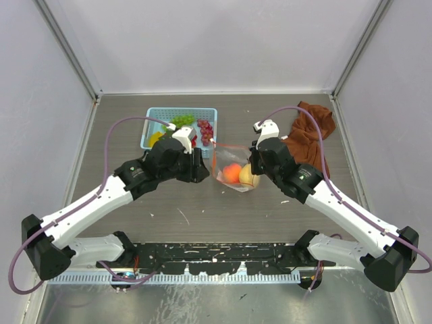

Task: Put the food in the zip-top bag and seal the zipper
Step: Pick up the fake fruit from the bin.

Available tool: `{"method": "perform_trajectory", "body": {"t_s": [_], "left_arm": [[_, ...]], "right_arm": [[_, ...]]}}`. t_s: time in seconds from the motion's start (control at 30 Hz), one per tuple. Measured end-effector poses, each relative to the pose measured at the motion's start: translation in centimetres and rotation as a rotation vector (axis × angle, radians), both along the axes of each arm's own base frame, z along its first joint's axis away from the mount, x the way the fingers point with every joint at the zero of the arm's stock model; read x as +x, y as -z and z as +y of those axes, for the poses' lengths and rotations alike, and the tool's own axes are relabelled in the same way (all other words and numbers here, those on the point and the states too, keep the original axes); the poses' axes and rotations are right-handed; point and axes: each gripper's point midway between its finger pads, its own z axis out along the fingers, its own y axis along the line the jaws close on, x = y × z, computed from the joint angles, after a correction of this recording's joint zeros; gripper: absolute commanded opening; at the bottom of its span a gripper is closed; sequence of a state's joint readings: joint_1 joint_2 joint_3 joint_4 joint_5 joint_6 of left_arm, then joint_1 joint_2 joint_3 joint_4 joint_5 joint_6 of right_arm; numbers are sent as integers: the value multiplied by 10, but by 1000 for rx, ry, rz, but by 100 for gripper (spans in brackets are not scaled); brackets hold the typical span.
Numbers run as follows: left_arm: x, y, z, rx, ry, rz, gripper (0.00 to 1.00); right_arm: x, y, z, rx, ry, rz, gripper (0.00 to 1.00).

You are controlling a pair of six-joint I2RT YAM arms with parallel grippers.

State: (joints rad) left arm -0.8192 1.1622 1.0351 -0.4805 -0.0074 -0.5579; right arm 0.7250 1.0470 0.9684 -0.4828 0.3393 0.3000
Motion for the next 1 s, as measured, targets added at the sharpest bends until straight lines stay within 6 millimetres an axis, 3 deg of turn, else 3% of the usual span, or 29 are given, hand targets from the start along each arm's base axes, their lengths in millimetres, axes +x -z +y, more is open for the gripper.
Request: {"method": "perform_trajectory", "body": {"t_s": [0.23,0.4,0.7,1.0], "left_arm": [[16,-42,33,47,-89,-136,67],[35,-58,67,127,-182,-199,70],[101,-55,149,333,-399,-164,70],[175,-27,181,480,-399,-60,64]], "right_arm": [[0,0,0,2,1,1,0],[0,0,0,2,1,1,0],[0,0,1,2,-7,1,0],[-1,0,4,6,-28,-1,0]]}}
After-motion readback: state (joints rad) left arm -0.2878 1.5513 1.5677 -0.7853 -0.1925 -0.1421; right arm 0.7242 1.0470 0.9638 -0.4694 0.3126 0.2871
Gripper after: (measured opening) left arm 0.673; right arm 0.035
